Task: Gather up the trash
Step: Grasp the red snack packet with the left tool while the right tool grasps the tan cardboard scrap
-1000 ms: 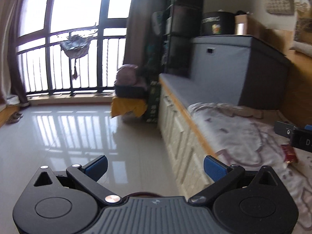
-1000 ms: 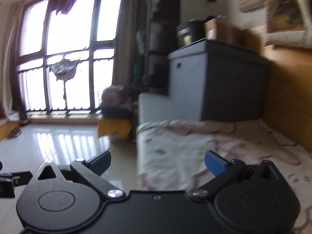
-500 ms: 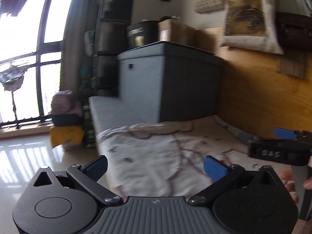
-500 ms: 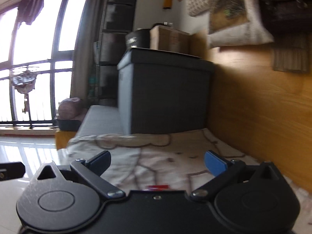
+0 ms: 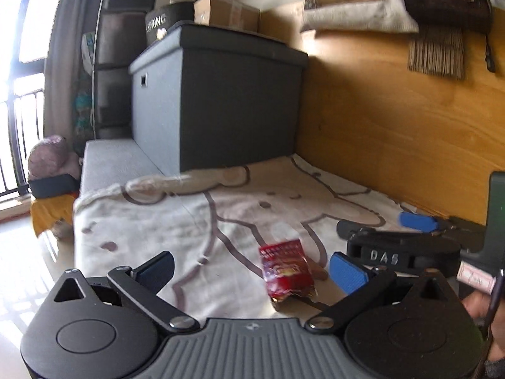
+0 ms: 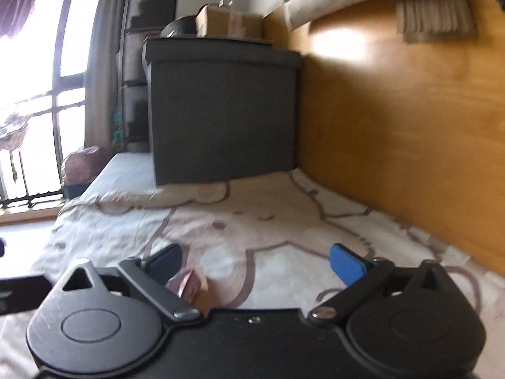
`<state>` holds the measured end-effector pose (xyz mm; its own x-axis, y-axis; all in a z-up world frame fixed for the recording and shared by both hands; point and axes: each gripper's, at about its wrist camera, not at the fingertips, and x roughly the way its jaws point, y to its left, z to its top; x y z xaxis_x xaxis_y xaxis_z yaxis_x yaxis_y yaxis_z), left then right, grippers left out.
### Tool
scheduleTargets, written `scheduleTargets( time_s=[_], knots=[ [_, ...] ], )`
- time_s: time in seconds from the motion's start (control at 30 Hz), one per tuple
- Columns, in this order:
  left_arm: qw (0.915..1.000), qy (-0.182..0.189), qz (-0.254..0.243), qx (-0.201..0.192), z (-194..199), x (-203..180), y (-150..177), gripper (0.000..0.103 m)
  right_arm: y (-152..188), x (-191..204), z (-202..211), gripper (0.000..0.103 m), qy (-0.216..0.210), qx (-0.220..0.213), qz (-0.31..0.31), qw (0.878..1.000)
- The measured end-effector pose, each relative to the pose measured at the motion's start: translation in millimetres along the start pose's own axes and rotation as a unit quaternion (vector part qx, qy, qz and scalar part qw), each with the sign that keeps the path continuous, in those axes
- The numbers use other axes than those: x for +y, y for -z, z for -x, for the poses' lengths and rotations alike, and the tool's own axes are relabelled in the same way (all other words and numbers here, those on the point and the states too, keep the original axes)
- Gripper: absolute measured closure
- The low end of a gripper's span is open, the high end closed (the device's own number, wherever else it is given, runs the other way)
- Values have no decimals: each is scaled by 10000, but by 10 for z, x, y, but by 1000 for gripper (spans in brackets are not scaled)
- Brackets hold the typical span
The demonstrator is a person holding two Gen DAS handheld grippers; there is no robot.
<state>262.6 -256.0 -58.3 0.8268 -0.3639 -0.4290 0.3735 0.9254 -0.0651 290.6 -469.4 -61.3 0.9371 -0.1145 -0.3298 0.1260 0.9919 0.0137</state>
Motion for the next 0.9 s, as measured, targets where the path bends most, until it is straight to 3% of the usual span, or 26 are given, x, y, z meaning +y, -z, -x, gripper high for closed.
scheduleTargets(
  time_s=[0.17, 0.33, 0.6, 0.73, 0.9],
  knots=[
    [9994, 59, 284, 182, -199, -35, 44, 0, 158, -64, -127, 44, -441, 313, 119, 9985],
    [9988, 221, 351, 258, -350, -73, 10, 0, 302, -71, -231, 64, -980, 654, 212, 9928],
    [9943, 440, 813, 535, -688, 7, -100, 0, 380, -31, -400, 77, -1332, 1074, 184, 9851],
    [9912, 553, 964, 715, -879, 8, -136, 0, 392, -15, -451, 93, -1452, 1206, 214, 9818],
    [9888, 512, 1019, 966, -1090, -35, -125, 0, 390, -17, -442, 101, -1625, 1156, 190, 9797]
  ],
)
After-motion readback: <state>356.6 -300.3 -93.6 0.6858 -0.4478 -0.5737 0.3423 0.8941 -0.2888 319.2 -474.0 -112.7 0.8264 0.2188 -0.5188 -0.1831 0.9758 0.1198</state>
